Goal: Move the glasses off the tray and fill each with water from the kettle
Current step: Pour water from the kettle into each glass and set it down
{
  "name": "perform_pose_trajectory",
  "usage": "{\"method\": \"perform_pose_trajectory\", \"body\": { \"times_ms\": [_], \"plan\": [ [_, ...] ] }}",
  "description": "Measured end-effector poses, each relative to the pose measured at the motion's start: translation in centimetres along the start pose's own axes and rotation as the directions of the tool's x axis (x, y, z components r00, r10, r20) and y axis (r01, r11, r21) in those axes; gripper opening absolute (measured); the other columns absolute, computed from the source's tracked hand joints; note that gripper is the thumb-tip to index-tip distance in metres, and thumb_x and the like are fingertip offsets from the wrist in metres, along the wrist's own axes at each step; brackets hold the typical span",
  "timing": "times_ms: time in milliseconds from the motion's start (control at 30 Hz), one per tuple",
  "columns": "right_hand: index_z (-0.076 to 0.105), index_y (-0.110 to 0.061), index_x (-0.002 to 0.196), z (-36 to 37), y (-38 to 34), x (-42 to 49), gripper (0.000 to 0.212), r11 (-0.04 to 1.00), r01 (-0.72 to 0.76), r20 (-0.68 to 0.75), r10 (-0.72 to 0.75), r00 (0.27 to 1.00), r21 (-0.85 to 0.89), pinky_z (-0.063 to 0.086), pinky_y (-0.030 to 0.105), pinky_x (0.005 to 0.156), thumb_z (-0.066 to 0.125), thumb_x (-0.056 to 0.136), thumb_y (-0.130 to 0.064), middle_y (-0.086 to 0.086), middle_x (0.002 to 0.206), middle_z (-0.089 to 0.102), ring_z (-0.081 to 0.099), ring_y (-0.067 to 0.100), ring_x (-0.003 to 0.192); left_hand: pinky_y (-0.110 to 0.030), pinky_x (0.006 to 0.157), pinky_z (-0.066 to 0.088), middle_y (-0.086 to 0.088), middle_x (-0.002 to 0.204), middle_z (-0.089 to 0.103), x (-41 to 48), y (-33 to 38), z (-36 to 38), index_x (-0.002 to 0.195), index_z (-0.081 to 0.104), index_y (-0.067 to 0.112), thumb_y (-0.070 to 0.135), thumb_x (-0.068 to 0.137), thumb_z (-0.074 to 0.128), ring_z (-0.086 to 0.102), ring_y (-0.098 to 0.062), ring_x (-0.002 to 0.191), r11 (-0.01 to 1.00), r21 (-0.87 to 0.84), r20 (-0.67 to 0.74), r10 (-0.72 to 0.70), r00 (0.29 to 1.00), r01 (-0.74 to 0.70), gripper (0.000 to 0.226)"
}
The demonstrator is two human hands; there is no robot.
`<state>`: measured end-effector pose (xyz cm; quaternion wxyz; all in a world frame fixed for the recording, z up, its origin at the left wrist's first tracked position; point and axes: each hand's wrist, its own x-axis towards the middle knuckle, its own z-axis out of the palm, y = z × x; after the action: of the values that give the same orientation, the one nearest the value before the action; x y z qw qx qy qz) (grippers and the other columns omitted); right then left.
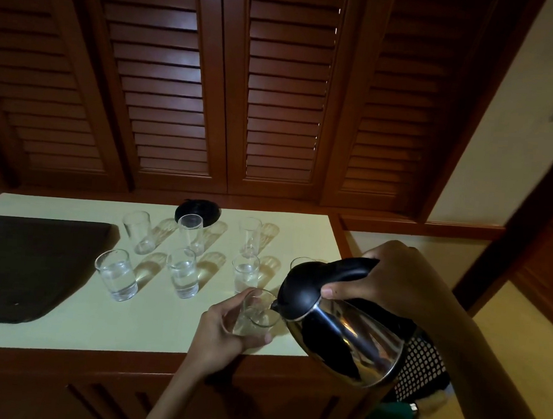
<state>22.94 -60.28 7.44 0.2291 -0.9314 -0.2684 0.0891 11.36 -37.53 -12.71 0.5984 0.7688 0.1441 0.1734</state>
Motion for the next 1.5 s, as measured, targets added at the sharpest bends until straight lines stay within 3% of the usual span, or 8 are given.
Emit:
{"method": "perform_pose_trajectory", "body": {
  "times_ms": [167, 467, 733, 967, 1067, 1200, 1367, 1500],
  "plan": [
    [0.078, -0.023, 0.078, 0.0, 0.2, 0.1, 0.054, 1.000, 0.004, -0.010, -0.004, 1.000, 0.007, 0.063, 0.027, 0.069, 0.081, 0.054, -0.071, -0.006, 0.066, 0.076, 0.072, 0.005, 0.059, -0.026, 0.109, 0.049, 0.013, 0.125, 0.075, 0.0, -0.2, -0.1, 0.134, 0.068, 0.024, 0.019, 0.058, 0.101, 0.067, -0.005, 0.122, 1.000, -0.001, 0.014, -0.008, 1.000, 0.008, 0.083],
    [0.075, -0.023, 0.074, 0.1, 0.5, 0.0, 0.050, 1.000, 0.020, -0.010, -0.020, 1.000, -0.012, 0.061, 0.023, 0.065, 0.082, 0.056, -0.070, -0.006, 0.064, 0.076, 0.072, 0.005, 0.058, -0.017, 0.101, 0.051, 0.012, 0.118, 0.078, -0.1, 0.1, 0.1, 0.132, 0.069, 0.021, 0.012, 0.059, 0.100, 0.071, -0.006, 0.116, 1.000, 0.007, 0.001, -0.002, 1.000, 0.002, 0.080],
    [0.074, -0.025, 0.070, 0.0, 0.6, -0.4, 0.051, 1.000, 0.002, -0.023, -0.001, 1.000, 0.014, 0.061, 0.024, 0.065, 0.079, 0.052, -0.073, -0.007, 0.063, 0.075, 0.071, 0.004, 0.056, -0.032, 0.108, 0.052, 0.007, 0.123, 0.077, -0.2, 0.1, 0.2, 0.134, 0.068, 0.023, 0.023, 0.060, 0.101, 0.070, -0.010, 0.119, 1.000, 0.025, 0.025, -0.002, 1.000, 0.002, 0.081],
    [0.075, -0.024, 0.068, -0.1, 1.2, -0.7, 0.050, 0.999, -0.010, -0.037, 0.011, 0.999, 0.042, 0.061, 0.029, 0.067, 0.083, 0.053, -0.071, -0.004, 0.063, 0.076, 0.072, 0.009, 0.059, -0.021, 0.105, 0.051, 0.012, 0.120, 0.077, -0.5, 0.7, 0.5, 0.132, 0.069, 0.025, 0.013, 0.060, 0.100, 0.070, -0.005, 0.118, 1.000, 0.023, 0.023, 0.005, 1.000, -0.006, 0.079],
    [0.074, -0.023, 0.066, -0.1, 1.8, -0.9, 0.052, 0.995, -0.039, -0.035, 0.043, 0.998, 0.092, 0.061, 0.029, 0.067, 0.083, 0.051, -0.072, -0.004, 0.062, 0.076, 0.072, 0.008, 0.057, -0.014, 0.101, 0.049, 0.014, 0.119, 0.078, -0.5, 0.9, 0.7, 0.129, 0.070, 0.028, 0.013, 0.059, 0.100, 0.070, -0.003, 0.117, 1.000, 0.010, 0.018, -0.007, 1.000, 0.007, 0.078],
    [0.073, -0.030, 0.070, 0.0, 2.9, -1.4, 0.067, 0.985, -0.058, -0.032, 0.064, 0.997, 0.165, 0.059, 0.021, 0.060, 0.065, 0.033, -0.086, -0.009, 0.062, 0.076, 0.071, 0.001, 0.052, -0.009, 0.094, 0.049, 0.014, 0.116, 0.078, -0.6, 1.5, 1.0, 0.121, 0.070, 0.036, 0.008, 0.060, 0.099, 0.071, -0.002, 0.112, 1.000, 0.012, 0.009, -0.009, 1.000, 0.009, 0.073],
    [0.072, -0.036, 0.072, 0.4, 4.9, -2.7, 0.045, 0.928, -0.064, -0.071, 0.096, 0.993, 0.366, 0.060, 0.025, 0.063, 0.074, 0.041, -0.069, -0.005, 0.069, 0.079, 0.076, 0.008, 0.061, -0.011, 0.090, 0.053, 0.019, 0.113, 0.078, -0.7, 2.5, 1.2, 0.121, 0.069, 0.043, 0.018, 0.059, 0.100, 0.072, 0.002, 0.106, 0.999, 0.054, -0.017, 0.009, 1.000, -0.008, 0.074],
    [0.077, -0.024, 0.087, 0.6, 6.8, -3.5, 0.052, 0.869, -0.063, -0.119, 0.138, 0.983, 0.490, 0.062, 0.033, 0.066, 0.079, 0.047, -0.057, -0.004, 0.075, 0.081, 0.078, 0.013, 0.065, -0.027, 0.093, 0.058, 0.018, 0.112, 0.078, -0.1, 3.8, 0.7, 0.126, 0.070, 0.036, 0.029, 0.057, 0.100, 0.072, -0.002, 0.108, 0.999, 0.024, -0.045, -0.023, 0.999, 0.024, 0.075]
  ]
}}
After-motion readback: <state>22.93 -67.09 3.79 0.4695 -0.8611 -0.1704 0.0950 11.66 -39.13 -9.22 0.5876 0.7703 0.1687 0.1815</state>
